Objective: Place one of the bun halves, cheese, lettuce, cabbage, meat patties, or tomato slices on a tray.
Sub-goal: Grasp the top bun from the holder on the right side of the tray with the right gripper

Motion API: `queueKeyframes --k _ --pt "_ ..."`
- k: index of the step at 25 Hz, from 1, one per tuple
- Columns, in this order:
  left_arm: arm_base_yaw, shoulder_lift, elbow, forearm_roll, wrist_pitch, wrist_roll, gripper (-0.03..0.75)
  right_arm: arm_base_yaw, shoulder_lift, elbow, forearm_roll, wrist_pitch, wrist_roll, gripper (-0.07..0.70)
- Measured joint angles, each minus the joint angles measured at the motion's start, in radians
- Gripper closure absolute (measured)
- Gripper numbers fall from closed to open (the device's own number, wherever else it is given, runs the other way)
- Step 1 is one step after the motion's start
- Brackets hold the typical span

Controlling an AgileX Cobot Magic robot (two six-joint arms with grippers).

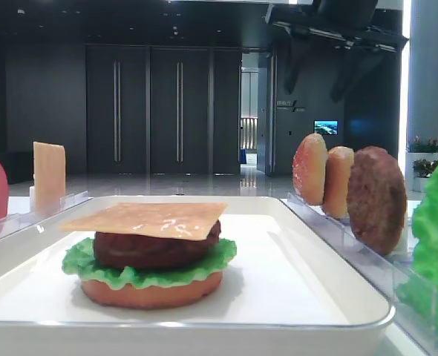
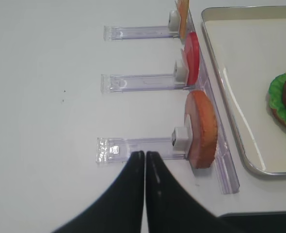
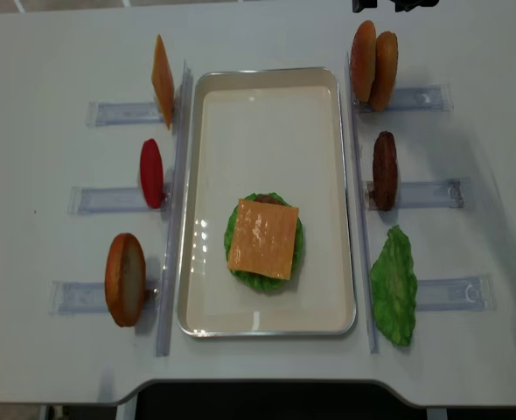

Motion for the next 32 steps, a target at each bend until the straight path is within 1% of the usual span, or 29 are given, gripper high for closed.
queueKeyframes --k 6,11,32 --pt "0.0 0.0 0.0 0.0 0.0 0.0 0.716 0.009 0.022 0.0 0.001 -0.039 0.001 0.174" --pt "0.0 0.0 0.0 0.0 0.0 0.0 0.716 0.011 0.035 0.0 0.001 -0.053 0.003 0.174" --pt "0.0 0.0 0.0 0.0 0.0 0.0 0.716 0.011 0.116 0.0 0.001 -0.057 0.004 0.174"
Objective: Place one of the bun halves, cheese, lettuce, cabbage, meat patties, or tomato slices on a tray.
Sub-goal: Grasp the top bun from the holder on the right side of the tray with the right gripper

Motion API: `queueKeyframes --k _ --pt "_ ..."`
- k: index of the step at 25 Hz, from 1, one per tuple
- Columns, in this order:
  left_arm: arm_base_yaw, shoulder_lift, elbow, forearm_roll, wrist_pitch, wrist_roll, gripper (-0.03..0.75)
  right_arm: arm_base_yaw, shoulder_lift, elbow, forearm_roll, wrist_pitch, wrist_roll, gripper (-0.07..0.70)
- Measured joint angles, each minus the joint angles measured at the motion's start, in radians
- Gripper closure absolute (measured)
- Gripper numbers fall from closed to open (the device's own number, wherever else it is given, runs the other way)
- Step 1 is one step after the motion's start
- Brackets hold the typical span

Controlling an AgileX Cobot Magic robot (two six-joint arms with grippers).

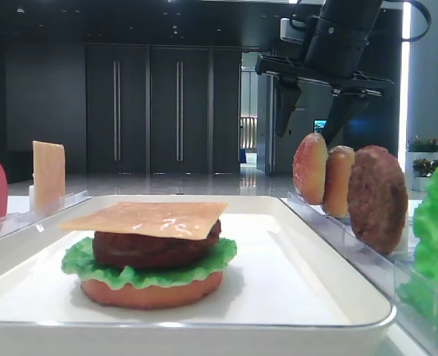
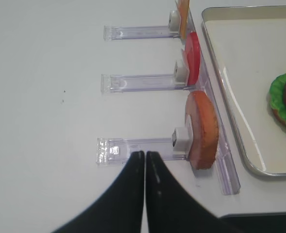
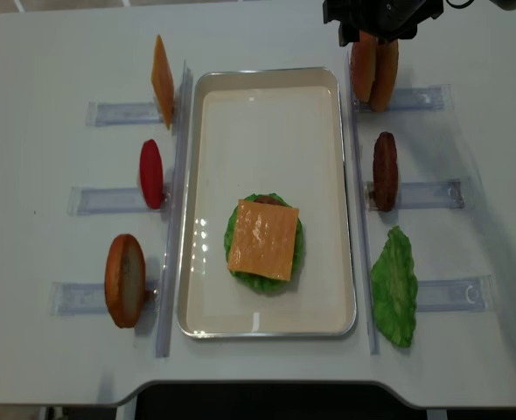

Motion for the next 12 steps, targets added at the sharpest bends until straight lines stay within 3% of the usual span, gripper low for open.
queueKeyframes --k 12 --pt "0.0 0.0 0.0 0.0 0.0 0.0 0.716 0.0 0.001 0.0 0.0 -0.001 0.0 0.174"
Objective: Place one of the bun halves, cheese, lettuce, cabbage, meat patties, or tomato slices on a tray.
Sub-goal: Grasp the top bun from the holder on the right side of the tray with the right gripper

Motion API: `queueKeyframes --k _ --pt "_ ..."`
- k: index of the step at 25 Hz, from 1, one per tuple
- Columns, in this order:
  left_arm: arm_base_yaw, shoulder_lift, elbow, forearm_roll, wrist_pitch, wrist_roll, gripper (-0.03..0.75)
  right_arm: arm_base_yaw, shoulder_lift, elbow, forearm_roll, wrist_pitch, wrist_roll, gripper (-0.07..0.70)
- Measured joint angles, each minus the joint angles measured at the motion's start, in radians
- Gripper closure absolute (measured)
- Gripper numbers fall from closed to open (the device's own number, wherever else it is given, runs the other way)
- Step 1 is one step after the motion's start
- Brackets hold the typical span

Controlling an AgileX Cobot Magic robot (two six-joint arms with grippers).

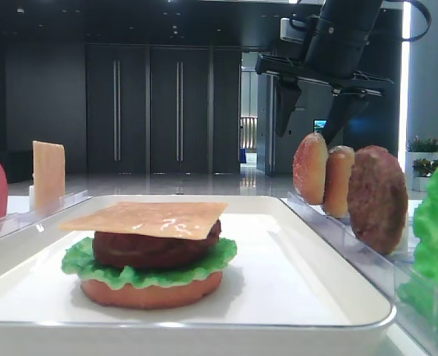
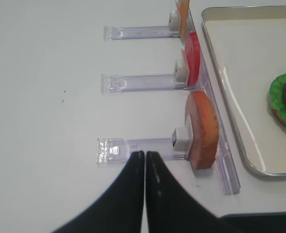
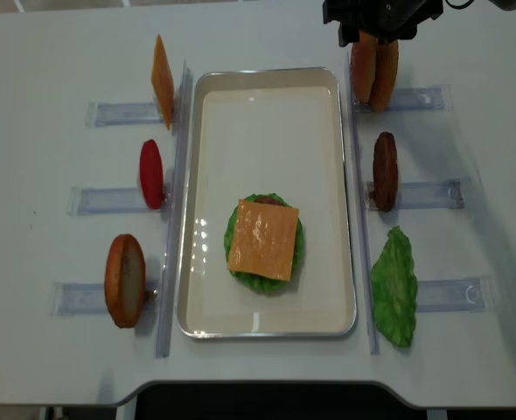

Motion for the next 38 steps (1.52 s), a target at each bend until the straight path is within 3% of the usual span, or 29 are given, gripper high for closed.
queueKeyframes --k 23,27,32,38 --pt "0.0 0.0 0.0 0.0 0.0 0.0 0.716 0.0 0.03 0.0 0.021 -0.015 0.0 0.186" --pt "0.0 0.0 0.0 0.0 0.0 0.0 0.716 0.0 0.03 0.0 0.017 -0.022 0.0 0.265" --pt "0.0 0.0 0.0 0.0 0.0 0.0 0.716 0.0 0.03 0.0 -0.001 -0.025 0.0 0.42" --pt "0.0 0.0 0.0 0.0 0.0 0.0 0.716 0.0 0.03 0.0 -0.004 -0.023 0.001 0.447"
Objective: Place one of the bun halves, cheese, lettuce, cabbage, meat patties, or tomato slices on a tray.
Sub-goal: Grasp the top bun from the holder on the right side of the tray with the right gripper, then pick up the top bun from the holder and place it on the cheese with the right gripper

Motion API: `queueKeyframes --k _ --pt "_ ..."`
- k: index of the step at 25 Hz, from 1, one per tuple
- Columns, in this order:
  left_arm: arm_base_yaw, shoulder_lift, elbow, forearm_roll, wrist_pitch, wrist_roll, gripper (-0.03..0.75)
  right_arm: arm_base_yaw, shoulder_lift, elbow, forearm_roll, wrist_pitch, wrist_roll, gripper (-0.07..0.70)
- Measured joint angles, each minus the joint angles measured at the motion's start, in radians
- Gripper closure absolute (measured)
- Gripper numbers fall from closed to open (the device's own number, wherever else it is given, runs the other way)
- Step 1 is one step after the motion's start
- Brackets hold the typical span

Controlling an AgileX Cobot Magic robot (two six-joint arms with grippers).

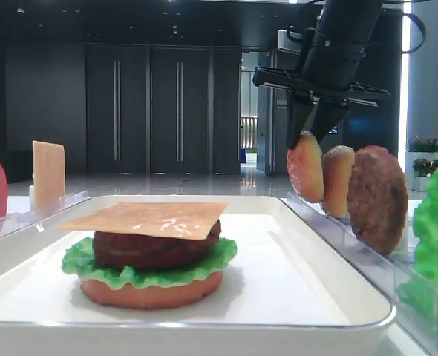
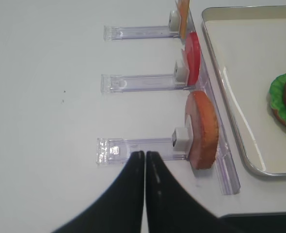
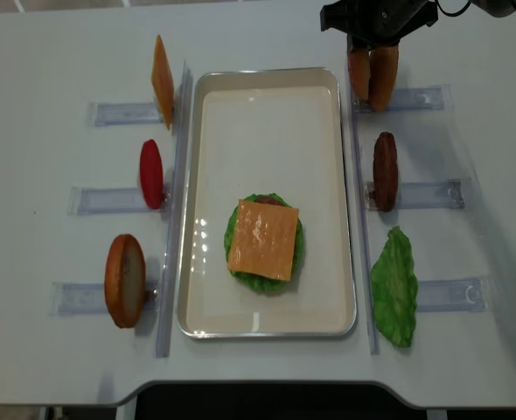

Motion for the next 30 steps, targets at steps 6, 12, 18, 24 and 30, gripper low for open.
queueKeyframes --k 6,12,18,24,30 --pt "0.0 0.0 0.0 0.0 0.0 0.0 0.716 0.0 0.0 0.0 0.009 0.01 0.005 0.447" --pt "0.0 0.0 0.0 0.0 0.0 0.0 0.716 0.0 -0.013 -0.006 0.036 0.034 0.006 0.45" --pt "0.0 0.0 0.0 0.0 0.0 0.0 0.716 0.0 -0.057 -0.008 0.056 0.071 0.016 0.453" --pt "0.0 0.0 0.0 0.0 0.0 0.0 0.716 0.0 -0.115 -0.008 0.102 0.099 0.022 0.456" --pt "0.0 0.0 0.0 0.0 0.0 0.0 0.716 0.0 -0.167 -0.008 0.109 0.186 0.023 0.457"
